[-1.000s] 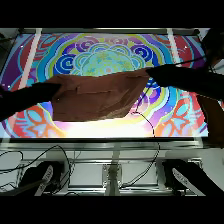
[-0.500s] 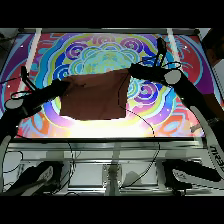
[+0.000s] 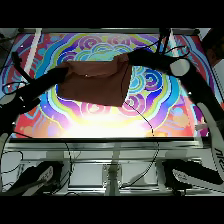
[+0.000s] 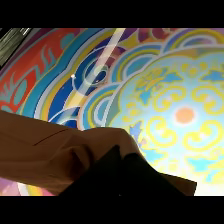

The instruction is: Fold the clothes and pants, and hang the long-sleeved shirts on hangers.

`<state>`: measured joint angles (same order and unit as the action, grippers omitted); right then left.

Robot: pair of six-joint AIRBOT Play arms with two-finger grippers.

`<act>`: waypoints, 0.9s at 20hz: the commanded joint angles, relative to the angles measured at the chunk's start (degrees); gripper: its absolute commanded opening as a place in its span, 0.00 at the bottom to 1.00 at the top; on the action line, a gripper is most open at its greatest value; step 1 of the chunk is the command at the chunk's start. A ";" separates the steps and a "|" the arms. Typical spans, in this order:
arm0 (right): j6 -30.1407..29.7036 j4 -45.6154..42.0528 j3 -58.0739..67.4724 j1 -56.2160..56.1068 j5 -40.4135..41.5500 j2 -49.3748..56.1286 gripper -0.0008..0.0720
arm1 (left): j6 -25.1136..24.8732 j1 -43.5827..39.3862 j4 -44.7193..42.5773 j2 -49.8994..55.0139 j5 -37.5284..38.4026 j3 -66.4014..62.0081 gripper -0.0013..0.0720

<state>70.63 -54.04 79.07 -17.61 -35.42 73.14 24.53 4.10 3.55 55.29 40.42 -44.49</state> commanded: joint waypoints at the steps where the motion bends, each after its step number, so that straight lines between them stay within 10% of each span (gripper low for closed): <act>1: -2.16 -9.09 4.50 -0.07 -13.75 -8.44 0.02 | -3.10 0.04 -6.60 -9.07 3.91 -2.25 0.04; 4: -1.20 -12.59 4.61 -0.04 -22.86 -19.39 0.02 | 11.32 0.02 -35.10 -20.09 3.91 -4.02 0.03; 9: 5.90 -12.13 4.57 -0.07 -36.96 -30.60 0.02 | 54.40 0.00 -93.39 -34.62 6.40 -8.61 0.03; 15: 14.91 1.40 4.44 -1.79 -47.52 -33.03 0.02 | 54.55 0.00 -76.72 -45.44 15.41 -9.64 0.04; 18: 17.86 -5.11 3.39 -5.33 -42.05 -32.20 0.02 | 57.29 0.04 -69.42 -44.81 17.05 -8.87 0.04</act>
<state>84.55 -57.80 83.24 -20.49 -78.96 40.80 77.73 4.14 -71.16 11.73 54.15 -53.74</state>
